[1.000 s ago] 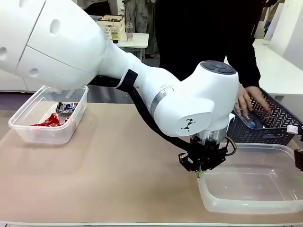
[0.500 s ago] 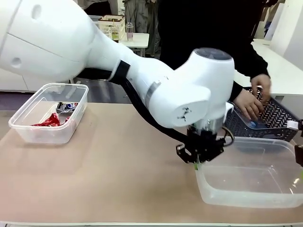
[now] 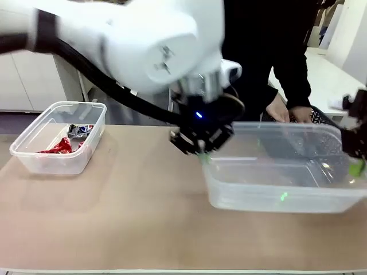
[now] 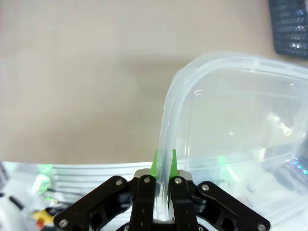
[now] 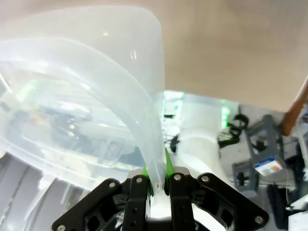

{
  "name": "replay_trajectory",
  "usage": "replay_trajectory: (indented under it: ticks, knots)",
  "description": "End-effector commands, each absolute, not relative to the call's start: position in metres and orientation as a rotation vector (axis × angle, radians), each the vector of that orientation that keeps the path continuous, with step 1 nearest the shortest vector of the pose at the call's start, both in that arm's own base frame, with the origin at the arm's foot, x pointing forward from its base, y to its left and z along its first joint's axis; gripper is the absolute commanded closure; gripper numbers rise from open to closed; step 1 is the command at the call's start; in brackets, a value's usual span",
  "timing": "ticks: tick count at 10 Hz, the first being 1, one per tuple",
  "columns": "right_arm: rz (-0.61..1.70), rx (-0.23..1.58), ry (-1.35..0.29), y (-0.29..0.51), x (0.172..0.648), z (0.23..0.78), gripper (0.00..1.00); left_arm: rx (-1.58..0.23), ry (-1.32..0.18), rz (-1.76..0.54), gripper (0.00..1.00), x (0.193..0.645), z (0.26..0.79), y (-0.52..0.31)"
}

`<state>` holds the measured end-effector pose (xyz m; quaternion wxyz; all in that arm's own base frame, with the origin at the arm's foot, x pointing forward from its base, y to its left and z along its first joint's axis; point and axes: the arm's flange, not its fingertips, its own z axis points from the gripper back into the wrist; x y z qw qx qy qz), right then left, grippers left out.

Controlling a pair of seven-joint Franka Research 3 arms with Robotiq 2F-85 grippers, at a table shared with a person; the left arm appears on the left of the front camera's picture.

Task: Sort the waste into each basket.
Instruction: Pick up the Organizing box on the right side of the table and lift it.

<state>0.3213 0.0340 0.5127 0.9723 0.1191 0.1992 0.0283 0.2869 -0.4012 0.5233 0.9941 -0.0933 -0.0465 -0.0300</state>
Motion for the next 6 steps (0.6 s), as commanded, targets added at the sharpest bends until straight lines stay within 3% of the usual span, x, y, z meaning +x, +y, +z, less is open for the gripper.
replay_trajectory:
  ticks: [1, 2, 3, 6]
  knots:
    - [0.125, 0.264, 0.437, 0.067, 0.332, 0.526, 1.00, -0.141, -0.052, -0.130, 1.00, 0.307, 0.532, -0.321]
    - [0.130, 0.278, 0.440, 0.088, 0.332, 0.528, 1.00, -0.147, -0.027, -0.157, 1.00, 0.319, 0.543, -0.293]
    - [0.096, 0.265, 0.398, 0.065, 0.323, 0.526, 1.00, -0.188, -0.081, -0.083, 1.00, 0.296, 0.538, -0.368]
    - [0.096, 0.265, 0.398, 0.065, 0.323, 0.526, 1.00, -0.188, -0.081, -0.083, 1.00, 0.296, 0.538, -0.368]
